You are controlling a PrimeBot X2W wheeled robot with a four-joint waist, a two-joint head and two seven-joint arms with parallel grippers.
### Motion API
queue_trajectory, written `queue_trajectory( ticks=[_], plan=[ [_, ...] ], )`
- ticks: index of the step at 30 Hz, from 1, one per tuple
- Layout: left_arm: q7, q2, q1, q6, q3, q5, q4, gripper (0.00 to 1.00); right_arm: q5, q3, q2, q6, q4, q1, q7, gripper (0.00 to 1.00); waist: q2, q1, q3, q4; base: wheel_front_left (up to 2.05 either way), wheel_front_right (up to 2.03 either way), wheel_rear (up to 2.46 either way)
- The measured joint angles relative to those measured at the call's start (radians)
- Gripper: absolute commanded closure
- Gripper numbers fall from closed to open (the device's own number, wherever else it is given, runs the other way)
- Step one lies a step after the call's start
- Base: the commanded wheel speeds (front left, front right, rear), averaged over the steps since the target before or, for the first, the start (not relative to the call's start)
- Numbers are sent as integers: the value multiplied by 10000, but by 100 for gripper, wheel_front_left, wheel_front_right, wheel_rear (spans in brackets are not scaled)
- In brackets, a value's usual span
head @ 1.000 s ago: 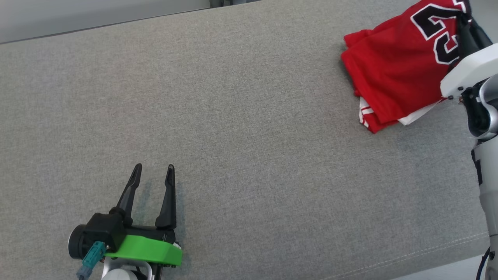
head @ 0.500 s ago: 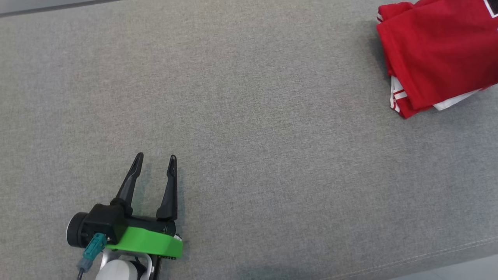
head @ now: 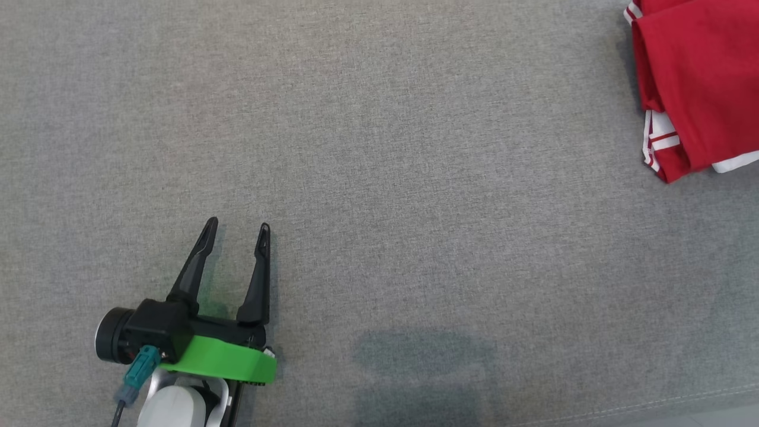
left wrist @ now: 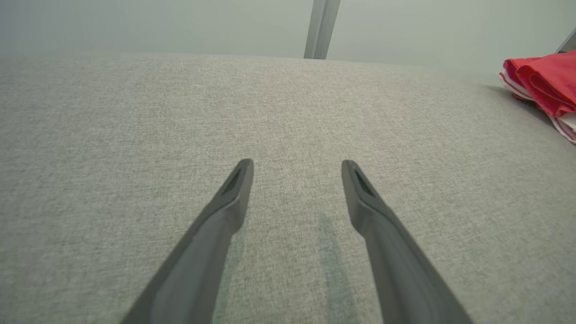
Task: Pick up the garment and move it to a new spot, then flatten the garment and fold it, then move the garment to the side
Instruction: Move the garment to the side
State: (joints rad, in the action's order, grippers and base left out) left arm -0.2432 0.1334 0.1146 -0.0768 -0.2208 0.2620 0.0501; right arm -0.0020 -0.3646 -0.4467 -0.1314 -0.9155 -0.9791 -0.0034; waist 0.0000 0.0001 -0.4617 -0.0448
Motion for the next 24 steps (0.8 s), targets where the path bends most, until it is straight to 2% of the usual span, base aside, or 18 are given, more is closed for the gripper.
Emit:
queue_trajectory(
  ticks=[1, 6, 12, 19, 24],
  plan=[
    [2, 4, 13, 17, -15, -4, -6, 0, -140, -130, -21, 0, -151, -18, -77, 0, 0, 0, -36, 24, 0, 0, 0],
    [46, 33, 35, 65, -50, -4, -12, 0, -696, -784, -19, 0, -744, -112, -656, 0, 0, 0, -62, 54, 0, 0, 0],
    [58, 73, 4, 117, -58, 6, 6, 0, -928, -834, 234, 0, -1235, -231, -1162, 0, 0, -1, 156, -89, 0, 0, 0],
    [71, 100, -63, 249, 81, 138, 52, 0, -625, 221, 857, 0, -1285, -371, -2115, 0, 0, -1, 711, -270, 0, 0, 0],
    [-2, 56, -148, 437, 357, 443, 157, 0, 123, 1200, 1300, 2, -715, -133, -2470, 0, 0, -1, 1316, -340, 0, 0, 0]
  ],
)
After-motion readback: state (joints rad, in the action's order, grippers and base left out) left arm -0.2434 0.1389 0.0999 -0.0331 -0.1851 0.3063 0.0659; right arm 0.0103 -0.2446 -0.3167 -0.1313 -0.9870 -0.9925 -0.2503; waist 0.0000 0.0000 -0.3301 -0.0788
